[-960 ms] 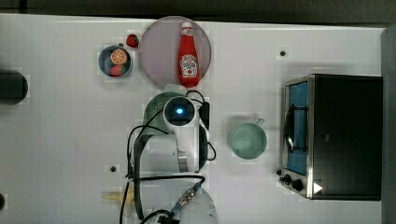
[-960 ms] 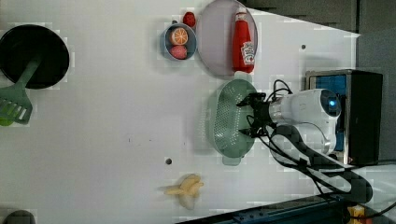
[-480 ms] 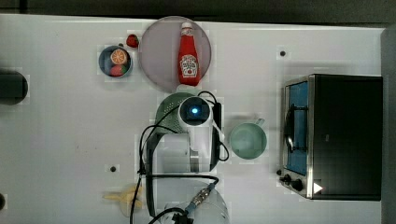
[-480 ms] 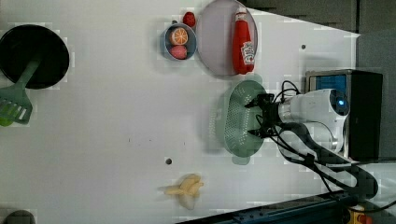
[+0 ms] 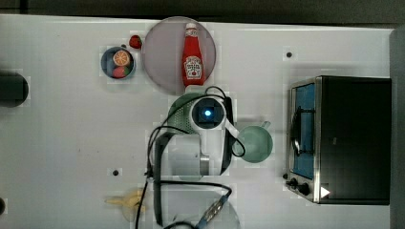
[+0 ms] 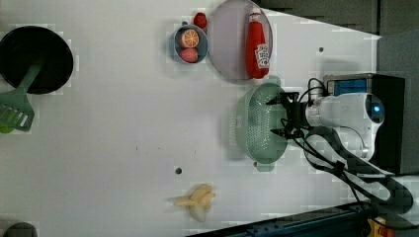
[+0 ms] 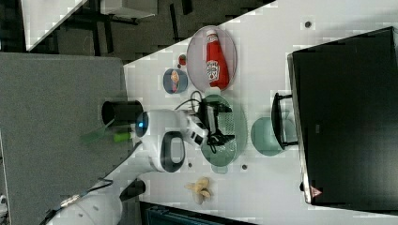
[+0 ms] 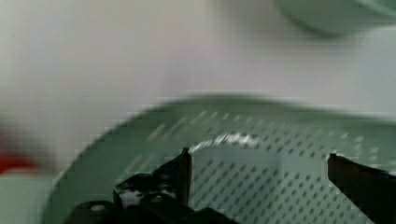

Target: Drag strainer left to right.

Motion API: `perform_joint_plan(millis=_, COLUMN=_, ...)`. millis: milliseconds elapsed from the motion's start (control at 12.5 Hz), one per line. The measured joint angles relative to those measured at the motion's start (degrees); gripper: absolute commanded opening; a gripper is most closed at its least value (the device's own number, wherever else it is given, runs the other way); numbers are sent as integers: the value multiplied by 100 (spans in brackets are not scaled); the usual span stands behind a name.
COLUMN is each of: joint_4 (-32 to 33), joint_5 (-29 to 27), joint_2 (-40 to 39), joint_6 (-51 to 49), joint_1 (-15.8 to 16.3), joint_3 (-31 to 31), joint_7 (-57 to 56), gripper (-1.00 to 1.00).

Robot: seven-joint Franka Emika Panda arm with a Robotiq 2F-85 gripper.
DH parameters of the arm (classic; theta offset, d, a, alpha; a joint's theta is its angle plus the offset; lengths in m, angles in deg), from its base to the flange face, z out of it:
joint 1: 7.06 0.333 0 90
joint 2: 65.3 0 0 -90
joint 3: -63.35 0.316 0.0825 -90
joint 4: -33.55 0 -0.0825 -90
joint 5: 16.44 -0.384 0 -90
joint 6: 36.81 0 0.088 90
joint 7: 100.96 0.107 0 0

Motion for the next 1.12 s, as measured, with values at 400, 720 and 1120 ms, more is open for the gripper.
perform_joint_plan(millis=400, joint_4=-403, joint_5=177, joint_2=1145, joint_6=-1217, joint_1=143, joint_3=299, joint_7=-1495, gripper=100)
perform_joint_plan(millis=720, joint_4=-1981, joint_5=246, joint_2=1621, joint_6=-3578, joint_1=277, joint_3=124, joint_7=-2711, gripper=100)
perform_joint_plan(millis=1120, joint_4=-3894, joint_5=243, joint_2=1719, joint_6=-4739, joint_1=306, joint_3=-344, joint_7=-4390, gripper=100)
